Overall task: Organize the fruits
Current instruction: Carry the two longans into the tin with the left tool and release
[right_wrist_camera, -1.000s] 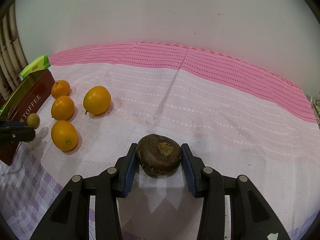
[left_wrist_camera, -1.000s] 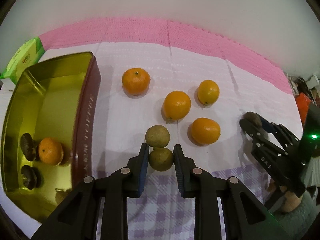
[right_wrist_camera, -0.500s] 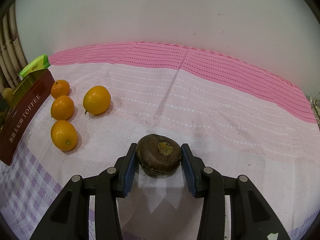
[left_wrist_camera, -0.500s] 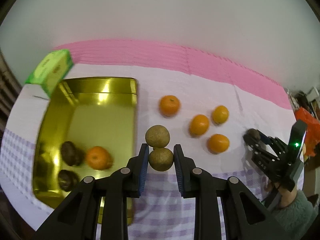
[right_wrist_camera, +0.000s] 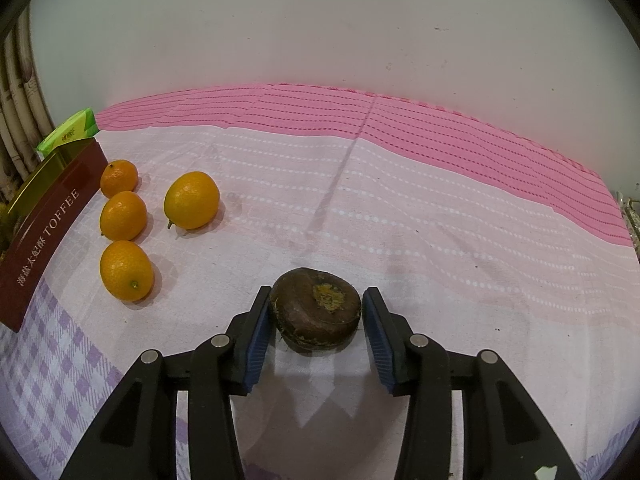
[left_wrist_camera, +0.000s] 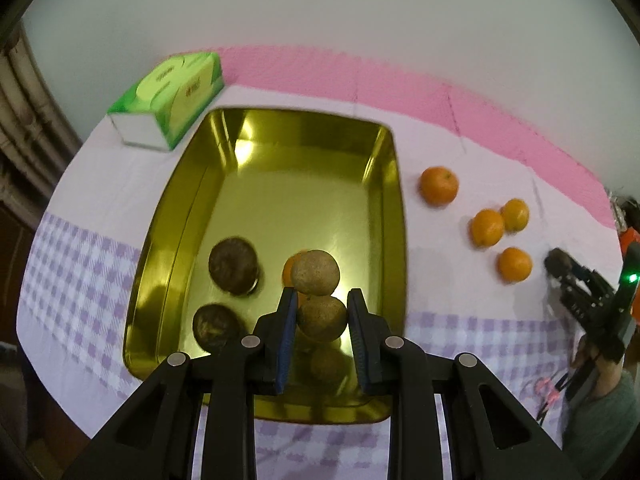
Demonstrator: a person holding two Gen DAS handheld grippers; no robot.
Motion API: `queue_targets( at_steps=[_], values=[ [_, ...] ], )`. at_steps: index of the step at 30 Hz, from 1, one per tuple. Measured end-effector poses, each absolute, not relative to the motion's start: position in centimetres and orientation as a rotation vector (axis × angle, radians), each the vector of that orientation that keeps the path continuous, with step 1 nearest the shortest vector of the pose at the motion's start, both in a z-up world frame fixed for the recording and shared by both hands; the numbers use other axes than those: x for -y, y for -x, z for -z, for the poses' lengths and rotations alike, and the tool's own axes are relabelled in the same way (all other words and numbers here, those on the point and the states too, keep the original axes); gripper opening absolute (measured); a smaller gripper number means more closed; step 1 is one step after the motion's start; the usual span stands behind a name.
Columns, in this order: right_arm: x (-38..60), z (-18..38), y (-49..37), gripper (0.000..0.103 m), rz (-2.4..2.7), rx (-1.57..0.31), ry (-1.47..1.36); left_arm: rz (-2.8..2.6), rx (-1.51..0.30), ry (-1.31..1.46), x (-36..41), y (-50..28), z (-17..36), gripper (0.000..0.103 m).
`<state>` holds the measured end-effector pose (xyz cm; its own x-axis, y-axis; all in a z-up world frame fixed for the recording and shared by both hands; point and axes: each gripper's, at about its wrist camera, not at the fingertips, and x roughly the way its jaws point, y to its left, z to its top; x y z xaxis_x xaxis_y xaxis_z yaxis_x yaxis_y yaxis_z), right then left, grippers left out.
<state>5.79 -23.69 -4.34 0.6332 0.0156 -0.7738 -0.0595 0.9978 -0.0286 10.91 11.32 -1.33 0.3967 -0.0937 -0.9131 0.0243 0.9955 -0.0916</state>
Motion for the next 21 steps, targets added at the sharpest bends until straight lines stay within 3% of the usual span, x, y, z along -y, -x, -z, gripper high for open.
queue_targets(
  at_steps=[21],
  values=[
    [23.8,4.6,-6.2,0.044,-0.038,-0.885,0.055,0.003,-1.262,0.042,-13.7,-11.5,6.4,0.026]
  ],
)
